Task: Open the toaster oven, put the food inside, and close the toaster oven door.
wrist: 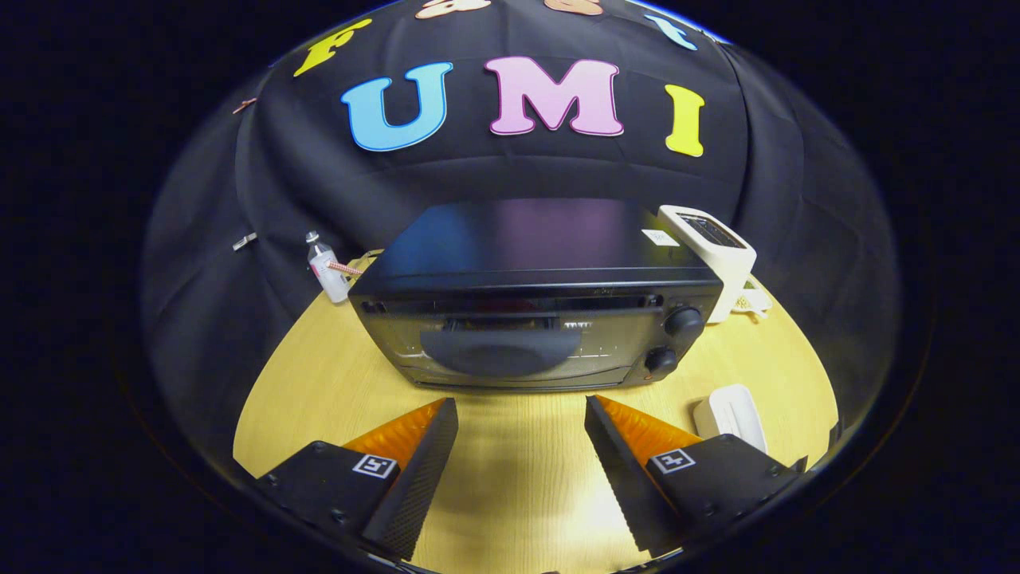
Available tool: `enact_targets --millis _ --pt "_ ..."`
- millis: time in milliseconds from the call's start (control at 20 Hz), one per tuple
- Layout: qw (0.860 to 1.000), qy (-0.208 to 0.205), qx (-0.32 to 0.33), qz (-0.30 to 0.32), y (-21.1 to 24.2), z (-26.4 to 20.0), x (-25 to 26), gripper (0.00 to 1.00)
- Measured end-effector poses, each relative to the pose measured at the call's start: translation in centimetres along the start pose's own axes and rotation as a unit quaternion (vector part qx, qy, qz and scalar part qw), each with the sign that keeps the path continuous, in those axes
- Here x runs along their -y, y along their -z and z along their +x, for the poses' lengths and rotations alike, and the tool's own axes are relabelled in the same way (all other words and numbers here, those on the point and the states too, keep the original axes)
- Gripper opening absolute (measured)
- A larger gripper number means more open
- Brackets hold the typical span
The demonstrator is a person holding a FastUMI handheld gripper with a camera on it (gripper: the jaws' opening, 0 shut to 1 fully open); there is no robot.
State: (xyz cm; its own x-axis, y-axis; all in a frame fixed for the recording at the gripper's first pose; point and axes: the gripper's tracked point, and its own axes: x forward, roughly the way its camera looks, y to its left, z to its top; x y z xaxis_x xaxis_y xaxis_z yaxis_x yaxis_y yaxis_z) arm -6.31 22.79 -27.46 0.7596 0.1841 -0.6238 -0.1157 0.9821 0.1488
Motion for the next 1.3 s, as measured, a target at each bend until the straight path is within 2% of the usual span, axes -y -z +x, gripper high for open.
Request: enact_targets --millis 150,400,600,900,1150,1300 --pt "1.000 -0.017 0.022 0.001 -1.0 0.3 -0.4 0.99" --pt "0.999 -0.017 0.039 -0.004 -1.8 -0.6 0.3 0.99" --pt "0.995 -0.016 0.092 -0.022 -5.0 -2.2 0.9 0.98" --pt "0.982 0.000 0.188 -0.003 -13.1 -8.2 4.9 0.98" --pt "0.971 0.018 0.238 0.027 -17.2 -12.4 8.6 0.98" --pt "0.962 0.035 0.272 0.017 -18.9 -14.9 10.6 0.98"
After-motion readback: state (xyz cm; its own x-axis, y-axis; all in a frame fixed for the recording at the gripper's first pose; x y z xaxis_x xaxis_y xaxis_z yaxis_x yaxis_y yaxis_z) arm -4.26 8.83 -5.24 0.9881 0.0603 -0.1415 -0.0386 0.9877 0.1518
